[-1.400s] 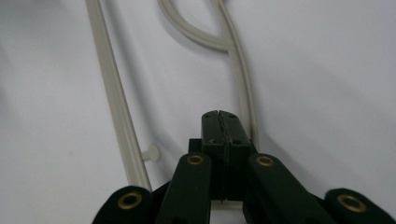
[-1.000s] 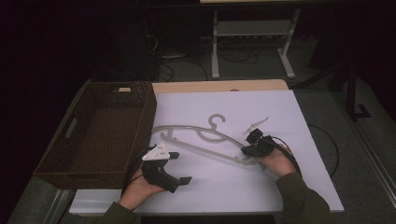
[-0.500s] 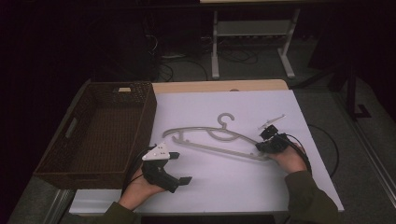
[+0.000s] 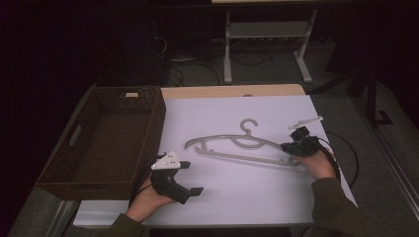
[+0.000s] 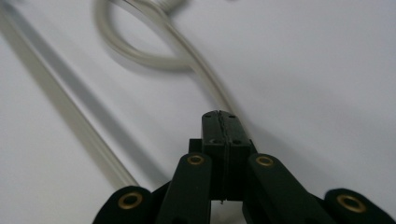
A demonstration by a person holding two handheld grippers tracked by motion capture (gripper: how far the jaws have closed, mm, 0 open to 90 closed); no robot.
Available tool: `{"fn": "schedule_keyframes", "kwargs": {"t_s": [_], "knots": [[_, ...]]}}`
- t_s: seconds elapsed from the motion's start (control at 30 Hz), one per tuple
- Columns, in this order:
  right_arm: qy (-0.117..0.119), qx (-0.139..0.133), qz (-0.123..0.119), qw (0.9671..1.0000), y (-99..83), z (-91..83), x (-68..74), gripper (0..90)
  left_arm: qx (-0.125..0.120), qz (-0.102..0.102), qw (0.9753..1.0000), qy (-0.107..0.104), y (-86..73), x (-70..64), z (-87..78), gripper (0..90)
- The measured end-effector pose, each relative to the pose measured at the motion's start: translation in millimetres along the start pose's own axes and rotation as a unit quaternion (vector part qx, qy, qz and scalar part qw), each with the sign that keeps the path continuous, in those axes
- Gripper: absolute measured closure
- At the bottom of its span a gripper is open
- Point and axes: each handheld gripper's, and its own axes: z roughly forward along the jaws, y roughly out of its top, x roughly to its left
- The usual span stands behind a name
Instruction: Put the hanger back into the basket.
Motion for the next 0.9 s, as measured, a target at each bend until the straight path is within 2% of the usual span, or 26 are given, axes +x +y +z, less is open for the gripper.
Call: {"fn": "schedule_keyframes", "kwargs": {"t_s": [0.07,0.1,0.13,0.3,0.5,0.67,0.7,0.77,0.9], "knots": [[0.022,-0.01,-0.017,0.9996,10.9,8.9,12.8,89.8,0.0,0.0,1.0,0.001,-0.1,-0.5,0.1,0.0],[0.022,-0.01,-0.017,0.9996,10.9,8.9,12.8,89.8,0.0,0.0,1.0,0.001,-0.1,-0.5,0.1,0.0],[0.039,-0.009,-0.031,0.9987,22.2,19.3,26.1,89.8,-0.001,-0.001,1.0,0.001,-0.2,-0.7,-0.6,0.0],[0.079,-0.013,-0.063,0.9948,47.3,44.0,56.0,89.8,-0.004,-0.002,1.0,0.003,-0.8,1.0,-2.5,0.0],[0.106,-0.003,-0.099,0.9894,70.9,73.3,88.5,89.8,-0.006,-0.004,1.0,0.005,-1.7,2.9,-4.3,0.0],[0.118,0.006,-0.108,0.9871,78.6,89.6,101.6,89.8,-0.008,-0.007,0.9999,0.006,-2.0,3.4,-4.9,0.0],[0.125,0.009,-0.111,0.9858,79.7,94.6,106.0,89.8,-0.008,-0.007,0.9999,0.007,-2.0,3.4,-5.2,0.0],[0.127,0.012,-0.121,0.9844,79.5,97.6,108.7,89.8,-0.008,-0.008,0.9999,0.007,-2.1,3.5,-5.4,0.0],[0.13,0.022,-0.125,0.9834,76.6,100.0,110.1,89.8,-0.005,-0.007,0.9999,0.006,-2.3,3.4,-4.5,0.0]]}}
